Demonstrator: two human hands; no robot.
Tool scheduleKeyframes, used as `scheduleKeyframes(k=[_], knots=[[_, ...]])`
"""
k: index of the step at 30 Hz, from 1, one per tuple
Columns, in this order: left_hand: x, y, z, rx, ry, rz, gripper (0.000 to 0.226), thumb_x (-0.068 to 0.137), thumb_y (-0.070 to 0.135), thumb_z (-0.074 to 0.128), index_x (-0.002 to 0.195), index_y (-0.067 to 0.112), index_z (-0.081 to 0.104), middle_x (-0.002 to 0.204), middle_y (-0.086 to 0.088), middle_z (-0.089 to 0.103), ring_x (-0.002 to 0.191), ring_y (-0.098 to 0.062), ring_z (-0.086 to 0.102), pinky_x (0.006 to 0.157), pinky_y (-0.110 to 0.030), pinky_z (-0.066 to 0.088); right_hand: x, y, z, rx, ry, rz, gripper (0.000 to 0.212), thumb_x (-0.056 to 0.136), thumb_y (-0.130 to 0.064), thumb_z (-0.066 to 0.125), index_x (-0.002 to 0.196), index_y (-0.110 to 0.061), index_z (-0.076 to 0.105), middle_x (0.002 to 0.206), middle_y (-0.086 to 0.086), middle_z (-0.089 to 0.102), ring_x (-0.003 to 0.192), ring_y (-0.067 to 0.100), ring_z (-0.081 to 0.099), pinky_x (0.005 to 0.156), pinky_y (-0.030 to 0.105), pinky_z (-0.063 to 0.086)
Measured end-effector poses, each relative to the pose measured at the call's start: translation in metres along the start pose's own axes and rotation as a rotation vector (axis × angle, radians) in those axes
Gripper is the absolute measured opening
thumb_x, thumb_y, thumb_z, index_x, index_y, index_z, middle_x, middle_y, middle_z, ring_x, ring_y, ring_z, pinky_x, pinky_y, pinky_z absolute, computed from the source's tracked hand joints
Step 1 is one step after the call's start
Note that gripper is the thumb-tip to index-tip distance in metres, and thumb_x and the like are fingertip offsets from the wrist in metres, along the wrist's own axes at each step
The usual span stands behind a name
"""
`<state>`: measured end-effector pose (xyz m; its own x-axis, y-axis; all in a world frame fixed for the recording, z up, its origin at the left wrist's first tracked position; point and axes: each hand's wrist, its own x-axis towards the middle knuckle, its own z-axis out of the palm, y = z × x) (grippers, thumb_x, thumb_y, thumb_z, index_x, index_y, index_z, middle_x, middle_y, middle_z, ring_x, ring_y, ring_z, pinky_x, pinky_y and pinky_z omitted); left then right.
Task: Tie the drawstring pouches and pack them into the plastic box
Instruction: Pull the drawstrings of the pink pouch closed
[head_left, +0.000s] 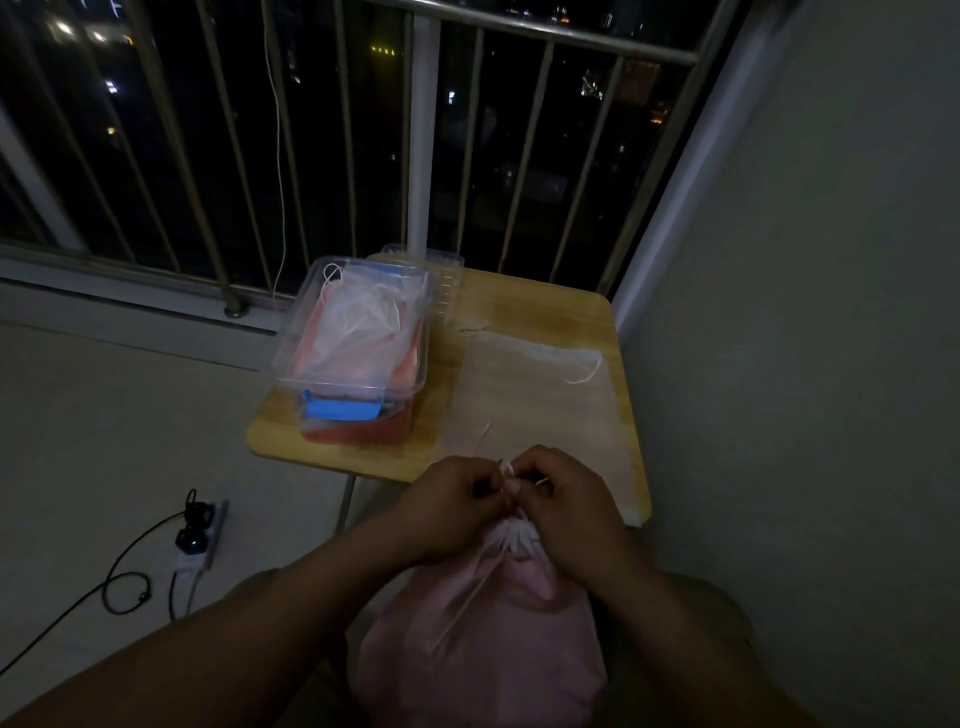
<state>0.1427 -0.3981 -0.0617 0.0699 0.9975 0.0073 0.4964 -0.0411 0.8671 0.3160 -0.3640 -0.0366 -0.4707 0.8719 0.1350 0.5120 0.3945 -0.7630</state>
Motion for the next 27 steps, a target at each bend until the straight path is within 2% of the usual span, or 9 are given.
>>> scheduleKeyframes(k=[3,6,11,14,17,20,23,25,27], knots=[[0.002,-0.002,-0.007,-0.002,-0.045,-0.048,0.027,0.095,0.028,0.072,0.078,0.009,0.065,0.073,-0.002,0.065,0.062,-0.003,0.055,0.06,-0.024,0.043,0.001,0.0,-0.001,0.086,-0.032,0.069,0.016,0.097,-0.015,0.065,0.086,-0.025,0.068,0.085,-0.008,0.07,0.083,0.008,0.066,0.077,0.033,0.055],[0.001,-0.005,-0.011,-0.06,-0.093,-0.097,0.029,0.094,0.027,0.075,0.071,0.019,0.059,0.063,0.011,0.058,0.058,0.002,0.05,0.056,-0.014,0.039,0.0,-0.001,0.001,0.131,-0.054,0.091,0.017,0.098,-0.012,0.064,0.085,-0.022,0.068,0.082,-0.007,0.073,0.081,0.007,0.067,0.074,0.025,0.053],[-0.003,-0.009,-0.018,-0.338,-0.192,-0.207,0.026,0.091,0.029,0.076,0.078,0.016,0.058,0.077,-0.007,0.057,0.074,-0.018,0.051,0.071,-0.035,0.041,0.0,0.003,0.005,0.184,-0.056,0.123,0.015,0.1,-0.016,0.063,0.086,-0.021,0.065,0.083,-0.004,0.072,0.083,0.012,0.068,0.075,0.029,0.052],[-0.003,-0.011,-0.018,-0.411,-0.193,-0.282,0.025,0.086,0.029,0.072,0.087,0.009,0.058,0.083,-0.012,0.057,0.078,-0.021,0.052,0.075,-0.042,0.042,-0.001,0.009,0.01,0.178,-0.025,0.154,0.014,0.1,-0.019,0.064,0.086,-0.021,0.065,0.085,-0.005,0.071,0.083,0.01,0.067,0.074,0.025,0.049],[-0.002,-0.013,-0.011,-0.267,-0.135,-0.281,0.027,0.094,0.031,0.066,0.086,0.008,0.054,0.073,-0.001,0.057,0.067,-0.017,0.052,0.068,-0.039,0.042,-0.004,0.015,0.015,0.184,-0.027,0.193,0.015,0.101,-0.022,0.063,0.086,-0.02,0.064,0.086,-0.004,0.07,0.084,0.012,0.066,0.076,0.03,0.05],[-0.006,-0.013,-0.003,0.006,-0.096,-0.21,0.032,0.096,0.055,0.053,0.092,0.023,0.058,0.086,0.005,0.067,0.083,-0.019,0.065,0.076,-0.044,0.052,-0.006,0.019,0.016,0.185,-0.013,0.23,0.018,0.102,-0.025,0.061,0.084,-0.022,0.063,0.083,-0.006,0.067,0.081,0.012,0.065,0.077,0.036,0.051],[-0.015,-0.024,0.001,-0.054,0.006,-0.373,0.027,0.099,0.047,0.053,0.095,0.023,0.062,0.095,0.0,0.071,0.091,-0.021,0.067,0.08,-0.045,0.055,-0.007,0.021,0.01,0.231,0.007,0.236,0.021,0.103,-0.025,0.06,0.082,-0.023,0.062,0.08,-0.007,0.066,0.078,0.011,0.064,0.076,0.036,0.05],[-0.018,-0.036,0.005,-0.128,0.061,-0.458,0.024,0.099,0.039,0.053,0.104,0.017,0.064,0.107,-0.007,0.071,0.099,-0.028,0.068,0.091,-0.051,0.056,-0.008,0.02,0.005,0.271,0.005,0.244,0.023,0.103,-0.025,0.06,0.081,-0.023,0.063,0.08,-0.006,0.068,0.077,0.009,0.064,0.075,0.032,0.049],[-0.022,-0.041,0.012,-0.309,0.094,-0.494,0.014,0.102,0.027,0.054,0.107,0.019,0.064,0.113,-0.007,0.07,0.099,-0.024,0.068,0.099,-0.05,0.055,-0.011,0.02,0.003,0.245,-0.037,0.26,0.021,0.102,-0.024,0.061,0.082,-0.024,0.065,0.08,-0.005,0.069,0.076,0.01,0.064,0.074,0.032,0.049]])
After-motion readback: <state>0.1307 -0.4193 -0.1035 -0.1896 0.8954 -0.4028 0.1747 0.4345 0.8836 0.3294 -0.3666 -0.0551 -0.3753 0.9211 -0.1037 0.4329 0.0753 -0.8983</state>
